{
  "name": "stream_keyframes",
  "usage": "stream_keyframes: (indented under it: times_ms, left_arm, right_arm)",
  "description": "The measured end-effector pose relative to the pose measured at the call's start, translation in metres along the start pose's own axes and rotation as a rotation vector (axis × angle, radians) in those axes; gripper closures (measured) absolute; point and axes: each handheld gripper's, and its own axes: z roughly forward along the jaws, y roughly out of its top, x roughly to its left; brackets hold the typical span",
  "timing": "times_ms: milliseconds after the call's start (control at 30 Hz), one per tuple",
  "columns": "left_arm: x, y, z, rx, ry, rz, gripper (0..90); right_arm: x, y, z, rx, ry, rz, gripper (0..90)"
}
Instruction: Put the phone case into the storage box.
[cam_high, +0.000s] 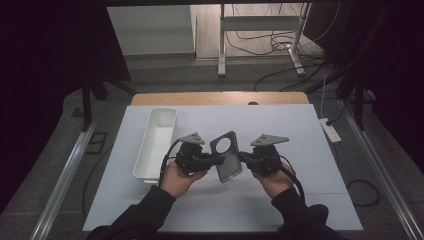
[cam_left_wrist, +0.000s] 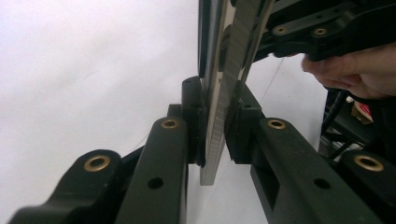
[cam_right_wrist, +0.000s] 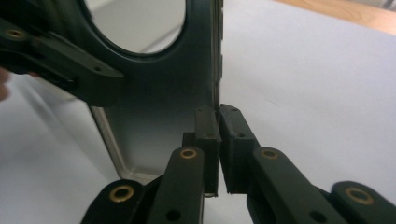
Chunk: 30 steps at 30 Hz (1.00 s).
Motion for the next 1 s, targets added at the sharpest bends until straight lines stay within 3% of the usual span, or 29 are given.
stream_keyframes:
  times_ms: [100,133,167,233,267,367,433,533,600,700,833,1000]
  left_arm:
    - [0.003,0.000,-0.004,0.010,0.017,0.011,79.5]
    - [0.003,0.000,-0.004,0.010,0.017,0.011,79.5]
    - [0.005,0.000,-0.006,0.012,0.018,0.012,79.5]
    - [0.008,0.000,-0.010,0.020,0.027,0.025,79.5]
    - [0.008,0.000,-0.010,0.020,0.027,0.025,79.5]
    - [0.011,0.000,-0.016,0.018,0.024,0.036,79.5]
    - [0.012,0.000,-0.020,0.013,0.025,0.051,79.4]
    - [0.012,0.000,-0.023,0.011,0.019,0.055,79.4]
    - [0.013,0.000,-0.024,0.013,0.011,0.061,79.4]
    - [0.012,0.001,-0.025,0.019,0.002,0.072,79.4]
    - [0.011,0.002,-0.027,0.017,-0.009,0.082,79.3]
    - [0.009,0.004,-0.028,0.015,-0.027,0.095,79.3]
  right_arm:
    - [-0.002,0.002,-0.005,-0.019,0.017,0.012,73.4]
    - [-0.002,0.002,-0.005,-0.019,0.017,0.012,73.4]
    - [-0.004,0.002,-0.007,-0.018,0.024,0.022,65.0]
    - [-0.007,0.002,-0.009,-0.016,0.040,0.026,56.4]
    - [-0.007,0.002,-0.009,-0.016,0.040,0.026,56.4]
    - [-0.009,0.002,-0.012,-0.024,0.061,0.012,38.9]
    - [-0.010,0.002,-0.013,-0.027,0.073,0.010,34.6]
    - [-0.012,0.003,-0.014,-0.023,0.143,0.026,19.4]
    - [-0.012,0.002,-0.013,-0.018,0.157,0.026,16.4]
    - [-0.010,0.002,-0.012,0.002,0.191,-0.007,4.1]
    - [-0.003,0.001,-0.012,-0.008,0.191,-0.043,0.9]
    - [0.000,0.002,-0.012,0.014,0.186,-0.042,1.0]
